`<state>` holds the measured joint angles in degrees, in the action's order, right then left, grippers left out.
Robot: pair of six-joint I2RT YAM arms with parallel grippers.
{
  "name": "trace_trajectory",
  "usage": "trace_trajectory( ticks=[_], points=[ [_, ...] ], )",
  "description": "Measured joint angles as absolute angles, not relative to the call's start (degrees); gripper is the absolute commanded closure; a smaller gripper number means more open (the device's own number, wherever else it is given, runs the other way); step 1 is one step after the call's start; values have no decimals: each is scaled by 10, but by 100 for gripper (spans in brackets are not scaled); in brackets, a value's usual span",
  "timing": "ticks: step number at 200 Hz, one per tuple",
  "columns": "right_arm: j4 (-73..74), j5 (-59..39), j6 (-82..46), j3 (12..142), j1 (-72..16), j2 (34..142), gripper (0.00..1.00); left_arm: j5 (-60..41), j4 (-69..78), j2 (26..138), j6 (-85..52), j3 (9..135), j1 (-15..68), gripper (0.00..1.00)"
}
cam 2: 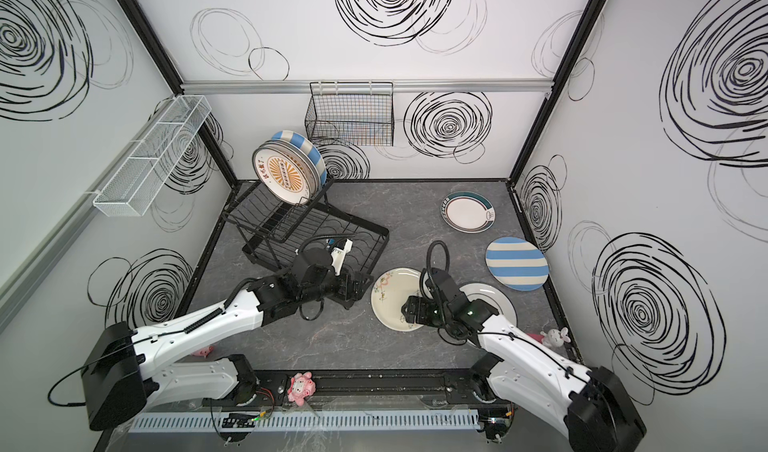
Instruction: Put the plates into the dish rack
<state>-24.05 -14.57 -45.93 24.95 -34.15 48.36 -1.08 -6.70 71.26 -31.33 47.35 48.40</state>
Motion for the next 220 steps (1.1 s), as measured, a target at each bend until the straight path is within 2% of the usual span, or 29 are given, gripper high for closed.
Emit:
trace_trajectory(
  ticks=[29,47,94,137,220],
  points=[
    [-262,-113,-502,231,-309,362,19,-4,-50,773,-308,512,501,4],
    [-273,-112,-524,218,-302,328,19,-4,-41,811,-305,525,505,4],
    [-299,-121,-540,183,-300,351,18,-13,-39,891,-295,559,507,4],
    [-259,-147,-543,152,-300,370,20,-8,-40,933,-286,595,514,4],
    [-164,-164,-569,105,-294,380,21,-14,-46,942,-278,614,517,4]
  ],
)
